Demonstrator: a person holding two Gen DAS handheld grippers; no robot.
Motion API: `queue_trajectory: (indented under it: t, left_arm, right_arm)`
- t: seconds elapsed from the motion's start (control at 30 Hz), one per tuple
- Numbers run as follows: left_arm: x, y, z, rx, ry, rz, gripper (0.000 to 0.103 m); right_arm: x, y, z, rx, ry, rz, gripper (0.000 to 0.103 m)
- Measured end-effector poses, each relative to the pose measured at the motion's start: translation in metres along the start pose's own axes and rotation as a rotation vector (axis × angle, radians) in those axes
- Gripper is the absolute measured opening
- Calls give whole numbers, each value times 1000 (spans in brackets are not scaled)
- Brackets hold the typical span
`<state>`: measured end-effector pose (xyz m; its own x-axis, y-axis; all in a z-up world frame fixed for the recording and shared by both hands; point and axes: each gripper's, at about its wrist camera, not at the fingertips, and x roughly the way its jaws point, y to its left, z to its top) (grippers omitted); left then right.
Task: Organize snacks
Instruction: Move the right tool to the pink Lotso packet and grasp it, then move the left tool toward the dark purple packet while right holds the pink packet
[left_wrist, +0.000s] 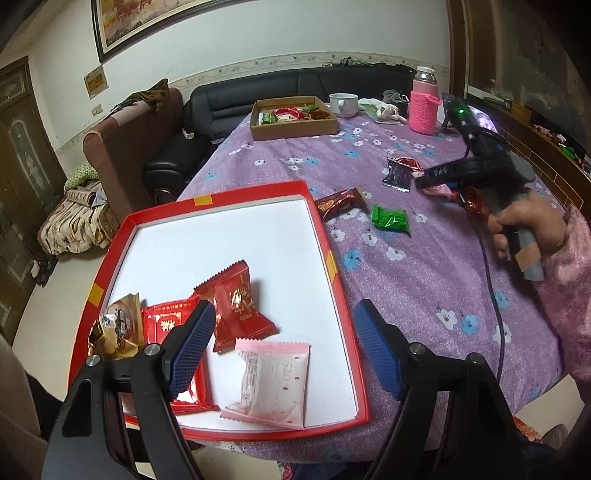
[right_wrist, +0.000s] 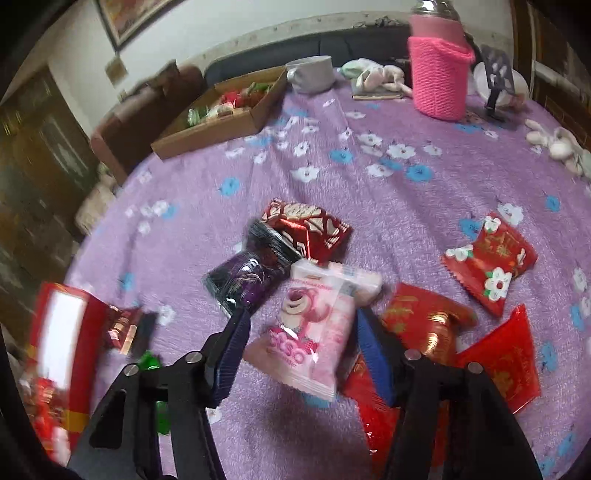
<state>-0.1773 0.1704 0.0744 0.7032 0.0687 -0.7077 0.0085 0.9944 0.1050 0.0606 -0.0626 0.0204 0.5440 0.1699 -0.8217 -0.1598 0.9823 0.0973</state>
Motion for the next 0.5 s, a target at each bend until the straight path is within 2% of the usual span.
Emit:
queue_trajectory:
  t: [0.03,0.07,0.23,0.3,0.43,0.5]
  left_arm:
    - [0,1,-1,-7,4,-2,78]
    - [1,2,0,-10,8,-2,78]
    - [3,-5,10,3,17,0,78]
    - [3,-12,15,9,13,-1,78]
    - [4,-26,21,17,8,-2,78]
    - [5,-31,23,7,8,-15,78]
  right_arm:
    - [0,4,-2,-25,-14,-34,39]
    - [-1,4,-4,-32,-28,-34,37]
    - [-5,-7,-13,-32,-96,18,36]
    - [-7,-16,-12,2,-109,86,36]
    - [-25,-46,-9,110,-196,255,36]
    - [-37,-59,-6,174,-251,310,36]
